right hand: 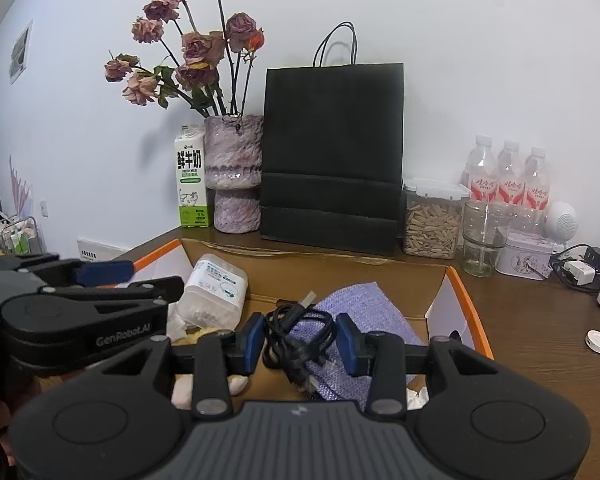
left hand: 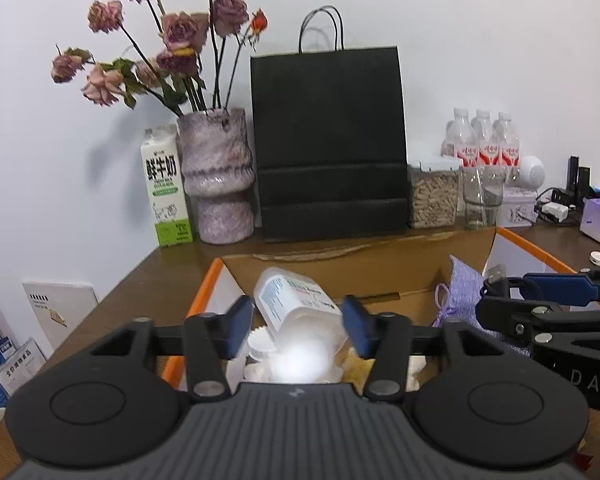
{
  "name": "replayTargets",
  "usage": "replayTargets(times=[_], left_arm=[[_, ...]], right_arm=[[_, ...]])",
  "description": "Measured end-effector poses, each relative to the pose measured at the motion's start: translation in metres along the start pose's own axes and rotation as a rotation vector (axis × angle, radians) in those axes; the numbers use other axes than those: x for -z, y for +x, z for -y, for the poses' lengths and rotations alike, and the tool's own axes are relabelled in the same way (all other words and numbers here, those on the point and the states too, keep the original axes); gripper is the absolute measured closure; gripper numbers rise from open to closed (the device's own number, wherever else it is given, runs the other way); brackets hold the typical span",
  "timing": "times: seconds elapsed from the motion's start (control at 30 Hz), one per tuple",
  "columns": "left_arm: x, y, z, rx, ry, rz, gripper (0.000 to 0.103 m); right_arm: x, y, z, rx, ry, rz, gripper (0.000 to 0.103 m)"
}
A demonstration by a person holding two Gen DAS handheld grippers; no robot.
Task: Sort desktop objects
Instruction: 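Carry the white lid and black cable into the box and open both tools, then withdraw both open tools from the box toward the navy case and rose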
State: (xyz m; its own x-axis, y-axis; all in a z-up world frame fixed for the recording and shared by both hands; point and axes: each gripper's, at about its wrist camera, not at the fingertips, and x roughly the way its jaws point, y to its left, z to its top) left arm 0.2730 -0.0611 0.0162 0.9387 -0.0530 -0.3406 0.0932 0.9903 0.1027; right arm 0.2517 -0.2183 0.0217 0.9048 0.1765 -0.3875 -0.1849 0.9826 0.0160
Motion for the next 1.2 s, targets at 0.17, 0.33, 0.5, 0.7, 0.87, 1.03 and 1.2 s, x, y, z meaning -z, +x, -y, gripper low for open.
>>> replayTargets(times=[0.17, 0.33, 0.5, 0.7, 0.87, 1.03, 1.2], left_arm=[[-0.002, -0.012, -0.001, -0.05, 0.001, 0.055, 0.0], [-0.005, -0.017, -0.005, -0.05, -0.015, 0.062, 0.0], [-0.004, -0.018, -0.003, -0.05, -0.008, 0.056, 0.0], [-0.003, -0.019, -0.003, -0.037, -0.011, 0.059, 0.0], [-0.002, -0.019, -0.002, -0.022, -0.008, 0.055, 0.0], [-0.003, -0.021, -0.001, -0.021, -0.008, 0.059, 0.0], [-0.003, -0.021, -0.001, -0.021, -0.008, 0.061, 0.0]], right_arm=[[-0.003, -0.014, 0.002, 0.047, 0.015, 0.054, 0.015], [-0.007, -0.027, 0.004, 0.066, 0.009, 0.096, 0.0], [-0.006, -0.029, 0.002, 0.059, 0.0, 0.084, 0.0], [-0.005, -0.032, 0.001, 0.061, -0.001, 0.084, 0.0], [-0.004, -0.033, 0.004, 0.063, 0.01, 0.083, 0.0], [-0.004, -0.034, 0.004, 0.061, 0.013, 0.084, 0.0], [-0.004, -0.035, 0.004, 0.061, 0.012, 0.086, 0.0]])
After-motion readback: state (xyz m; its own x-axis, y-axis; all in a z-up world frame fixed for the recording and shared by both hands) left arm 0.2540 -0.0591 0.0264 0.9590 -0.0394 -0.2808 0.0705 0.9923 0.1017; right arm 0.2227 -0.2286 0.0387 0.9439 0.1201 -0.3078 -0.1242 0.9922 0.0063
